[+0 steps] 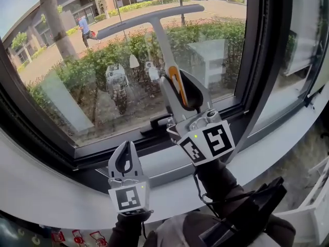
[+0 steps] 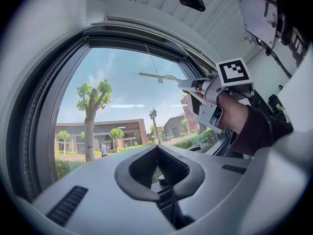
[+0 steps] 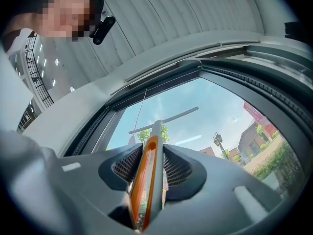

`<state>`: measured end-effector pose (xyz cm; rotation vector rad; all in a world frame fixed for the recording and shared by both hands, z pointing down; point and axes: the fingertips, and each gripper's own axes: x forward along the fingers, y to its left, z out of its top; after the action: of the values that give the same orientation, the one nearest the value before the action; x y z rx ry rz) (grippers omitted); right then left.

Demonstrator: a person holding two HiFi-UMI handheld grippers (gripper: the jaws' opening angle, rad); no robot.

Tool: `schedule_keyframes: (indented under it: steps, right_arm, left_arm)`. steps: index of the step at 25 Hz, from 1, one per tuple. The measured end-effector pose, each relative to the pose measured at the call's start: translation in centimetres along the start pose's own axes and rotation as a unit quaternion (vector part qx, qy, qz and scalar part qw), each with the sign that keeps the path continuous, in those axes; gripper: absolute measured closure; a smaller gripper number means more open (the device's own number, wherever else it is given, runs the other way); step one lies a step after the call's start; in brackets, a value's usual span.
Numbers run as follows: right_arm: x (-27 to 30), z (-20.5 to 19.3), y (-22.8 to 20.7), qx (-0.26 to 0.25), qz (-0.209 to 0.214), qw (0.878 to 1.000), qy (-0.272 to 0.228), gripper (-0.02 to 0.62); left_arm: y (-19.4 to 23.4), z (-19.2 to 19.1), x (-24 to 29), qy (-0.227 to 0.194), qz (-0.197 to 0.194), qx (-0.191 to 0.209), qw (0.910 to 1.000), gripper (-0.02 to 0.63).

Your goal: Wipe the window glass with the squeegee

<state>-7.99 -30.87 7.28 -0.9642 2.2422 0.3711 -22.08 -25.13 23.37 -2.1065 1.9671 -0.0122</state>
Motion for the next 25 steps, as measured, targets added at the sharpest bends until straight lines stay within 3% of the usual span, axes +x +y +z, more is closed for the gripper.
schedule_keyframes:
  steps: [25]
  right_arm:
    - [-0.5, -3.7, -0.1, 0.051, 0.003, 0.998, 0.04, 0.471]
  left_arm:
    - [-0.3, -0.1, -1.5, 0.017, 0.008, 0.019, 0.9997, 0.604]
